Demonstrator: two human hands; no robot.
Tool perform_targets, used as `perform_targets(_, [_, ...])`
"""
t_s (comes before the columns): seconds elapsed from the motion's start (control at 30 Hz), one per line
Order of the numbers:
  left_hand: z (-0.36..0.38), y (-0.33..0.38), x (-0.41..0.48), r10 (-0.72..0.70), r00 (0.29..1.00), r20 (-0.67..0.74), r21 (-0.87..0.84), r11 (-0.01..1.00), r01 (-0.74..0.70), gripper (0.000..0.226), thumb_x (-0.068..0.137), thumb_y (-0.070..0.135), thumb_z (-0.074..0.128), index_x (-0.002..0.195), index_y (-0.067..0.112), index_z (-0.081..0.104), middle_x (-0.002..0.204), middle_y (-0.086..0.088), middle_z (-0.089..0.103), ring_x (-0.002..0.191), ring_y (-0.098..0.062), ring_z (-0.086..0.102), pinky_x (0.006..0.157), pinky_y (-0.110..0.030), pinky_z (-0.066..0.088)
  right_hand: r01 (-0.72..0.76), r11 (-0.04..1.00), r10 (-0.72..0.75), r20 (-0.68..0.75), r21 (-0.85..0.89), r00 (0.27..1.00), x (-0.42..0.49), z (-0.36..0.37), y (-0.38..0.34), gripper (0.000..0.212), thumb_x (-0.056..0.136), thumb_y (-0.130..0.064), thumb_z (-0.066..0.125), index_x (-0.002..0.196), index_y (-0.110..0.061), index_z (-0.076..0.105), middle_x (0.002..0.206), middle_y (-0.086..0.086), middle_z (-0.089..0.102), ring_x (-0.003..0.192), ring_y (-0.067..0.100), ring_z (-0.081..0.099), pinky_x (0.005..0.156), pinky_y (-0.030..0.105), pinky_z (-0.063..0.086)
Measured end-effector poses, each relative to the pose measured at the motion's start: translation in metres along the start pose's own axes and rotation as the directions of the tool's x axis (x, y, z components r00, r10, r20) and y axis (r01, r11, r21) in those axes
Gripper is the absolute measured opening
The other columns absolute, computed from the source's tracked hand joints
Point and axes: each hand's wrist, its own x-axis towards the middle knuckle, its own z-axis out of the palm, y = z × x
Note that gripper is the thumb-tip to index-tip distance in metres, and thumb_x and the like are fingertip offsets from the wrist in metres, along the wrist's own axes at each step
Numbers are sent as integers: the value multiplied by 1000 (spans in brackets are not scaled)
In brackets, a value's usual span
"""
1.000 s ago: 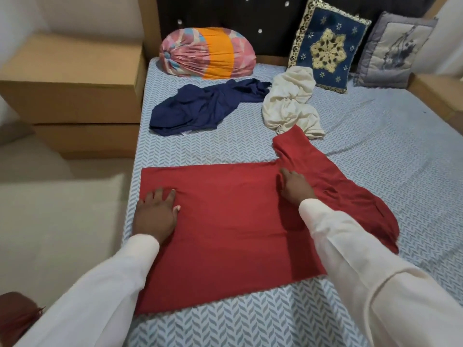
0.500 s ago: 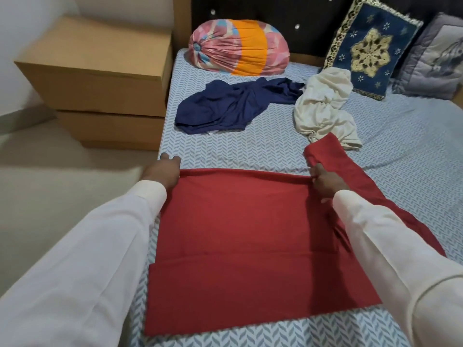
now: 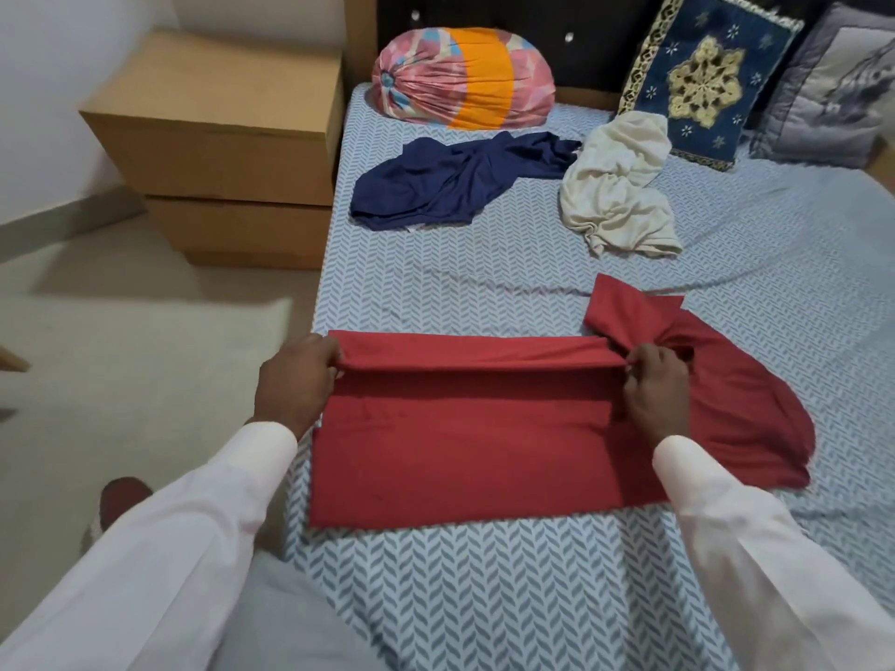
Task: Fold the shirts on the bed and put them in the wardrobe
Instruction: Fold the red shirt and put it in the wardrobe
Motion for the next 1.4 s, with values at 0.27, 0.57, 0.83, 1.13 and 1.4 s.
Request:
perform_targets(0.27, [5, -2, -50, -5, 1000, -11, 79, 997, 6, 14, 76, 13, 75, 85, 23, 71, 86, 1, 63, 87, -27, 53, 65, -35, 46, 33, 994, -39, -65, -102, 997, -44, -21, 9, 23, 76, -19, 55, 98, -18, 60, 125, 10, 51, 114, 37, 45, 92, 51, 39])
perform_targets(0.57, [23, 20, -66, -26, 999, -34, 291, 956, 35, 34, 65, 23, 57, 94, 9, 69, 109, -14, 63, 101, -36, 54, 89, -47, 39, 87, 996, -88, 132, 15, 987, -56, -2, 24, 22, 71, -22, 43, 85, -9, 55, 92, 15, 52, 88, 37, 53, 83, 41, 42])
perform_targets(0.83, [74, 121, -51, 104, 904, 414, 46, 990, -135, 96, 76, 83, 15, 155, 32, -3, 162, -12, -12, 148, -34, -17, 116, -55, -10, -110, 954, 128, 45, -279, 991, -30, 3, -11, 53, 76, -35, 67, 116, -4, 51, 112, 22, 51, 105, 41, 48, 88, 49, 42])
perform_targets(1.13, [91, 125, -53, -3, 823, 568, 197, 971, -132, 108, 66, 93, 10, 148, 33, -26, 148, -6, -41, 139, -33, -37, 110, -57, -25, -130, 868, 223, 142, -480, 965, 52, 15, -23, 60, 85, -22, 56, 142, -19, 36, 133, 16, 50, 121, 38, 47, 96, 48, 41])
perform_targets(1.4, [89, 127, -51, -33, 792, 609, 205, 972, -117, 104, 73, 92, 15, 146, 33, -29, 145, -6, -45, 137, -33, -41, 109, -57, -27, -377, 464, 708, -80, 801, 702, 59, -53, 28, 55, 80, -7, 63, 130, -14, 42, 123, 17, 62, 103, 27, 64, 93, 34, 50])
